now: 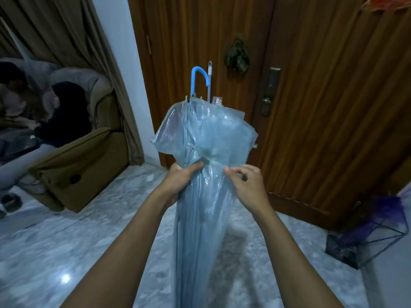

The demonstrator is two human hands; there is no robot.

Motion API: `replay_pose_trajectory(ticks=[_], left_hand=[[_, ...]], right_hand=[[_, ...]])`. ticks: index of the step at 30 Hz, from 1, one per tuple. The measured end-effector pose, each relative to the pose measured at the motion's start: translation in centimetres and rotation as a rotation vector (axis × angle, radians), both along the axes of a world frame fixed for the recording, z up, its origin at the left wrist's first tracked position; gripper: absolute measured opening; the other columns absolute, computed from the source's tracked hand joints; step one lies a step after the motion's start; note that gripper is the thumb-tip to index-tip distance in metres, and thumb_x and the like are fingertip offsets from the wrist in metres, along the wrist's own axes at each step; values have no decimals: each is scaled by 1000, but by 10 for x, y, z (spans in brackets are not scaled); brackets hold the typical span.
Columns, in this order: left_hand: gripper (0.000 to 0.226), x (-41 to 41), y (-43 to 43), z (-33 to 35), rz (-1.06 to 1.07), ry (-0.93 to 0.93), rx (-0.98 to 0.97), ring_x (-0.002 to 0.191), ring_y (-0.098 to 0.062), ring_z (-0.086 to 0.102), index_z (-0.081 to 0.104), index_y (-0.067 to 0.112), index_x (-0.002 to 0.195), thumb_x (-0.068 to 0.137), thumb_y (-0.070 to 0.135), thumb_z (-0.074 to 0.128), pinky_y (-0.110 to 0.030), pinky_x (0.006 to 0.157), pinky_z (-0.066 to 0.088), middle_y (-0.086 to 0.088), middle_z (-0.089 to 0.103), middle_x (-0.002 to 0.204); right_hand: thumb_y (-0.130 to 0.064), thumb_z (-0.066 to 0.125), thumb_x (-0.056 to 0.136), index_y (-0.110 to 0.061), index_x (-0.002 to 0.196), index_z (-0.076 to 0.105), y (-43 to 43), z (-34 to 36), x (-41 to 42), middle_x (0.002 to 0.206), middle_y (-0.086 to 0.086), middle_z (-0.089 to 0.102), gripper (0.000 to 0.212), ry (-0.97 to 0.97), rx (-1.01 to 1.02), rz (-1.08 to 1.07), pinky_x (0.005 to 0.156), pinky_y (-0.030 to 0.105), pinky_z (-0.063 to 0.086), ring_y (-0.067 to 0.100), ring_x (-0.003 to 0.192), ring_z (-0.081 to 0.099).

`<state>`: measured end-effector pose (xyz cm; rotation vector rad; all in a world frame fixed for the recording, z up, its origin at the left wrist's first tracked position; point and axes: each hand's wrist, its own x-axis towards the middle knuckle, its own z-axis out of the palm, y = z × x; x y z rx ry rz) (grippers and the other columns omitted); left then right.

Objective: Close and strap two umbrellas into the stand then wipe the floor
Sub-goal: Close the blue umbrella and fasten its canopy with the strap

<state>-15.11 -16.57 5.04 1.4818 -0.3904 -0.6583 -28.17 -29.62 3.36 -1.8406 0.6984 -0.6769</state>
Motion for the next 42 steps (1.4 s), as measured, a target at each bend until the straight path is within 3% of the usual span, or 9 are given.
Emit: replay_pose_trajectory(ticks=[4,8,11,14,18,24,31,38,42], left_hand=[[42,4,-32,2,-129,152,-31,93,-29,73,68,3,116,82,28,72,-39,84,57,-15,75,105],[28,10,-56,17,-280,204,-60,81,-25,72,72,8,103,92,29,58,-35,78,58,-15,74,99],[32,17,-76,25,-276,175,-107,77,-24,71,68,6,109,91,31,60,-32,69,59,-16,73,97],[58,24,-98,23,-153,84,-166,93,-27,72,57,11,127,77,35,75,-35,75,59,-15,71,112],[40,27,-112,23,-12,-140,-75,92,-16,73,70,19,110,79,43,76,-33,84,58,0,77,100],[38,32,-107,33,-447,-266,68,104,-16,68,64,26,116,81,41,68,-37,96,52,0,72,111],[48,26,-112,32,-397,-254,-25,93,-17,72,62,17,113,71,7,84,-31,80,59,-7,74,103],[19,21,-114,33,-280,-201,-87,74,-20,72,65,6,95,79,-3,63,-27,64,55,-9,72,82],[24,18,-111,31,-202,-66,-120,71,-22,71,66,0,102,78,-3,60,-27,60,55,-13,72,81]], right_hand=[[-55,64,82,-27,88,73,-26,9,8,100,0,74,30,-86,282,127,92,51,56,20,97,71],[-36,60,96,-22,86,69,-40,22,26,86,-3,74,19,-182,319,139,64,30,54,10,77,69],[-31,60,97,-20,85,69,-48,32,39,89,4,72,18,-242,324,121,74,34,55,14,81,68],[-29,60,97,-20,83,69,-57,38,47,85,4,71,19,-271,291,102,80,38,53,16,82,66],[-28,63,95,-19,83,70,-71,42,53,84,0,73,17,-295,239,17,80,36,53,13,83,67],[-30,65,94,-17,80,71,-81,40,52,82,3,74,20,-238,182,-41,75,35,55,13,78,68],[-27,55,99,-15,79,58,-79,58,53,71,0,66,24,-170,239,89,49,21,46,6,59,62],[-28,52,101,-12,84,51,-75,74,49,78,14,55,24,-141,180,234,56,27,44,18,63,52],[-27,58,98,-1,93,60,-81,82,41,77,19,67,26,-115,92,242,66,42,54,30,66,62]])
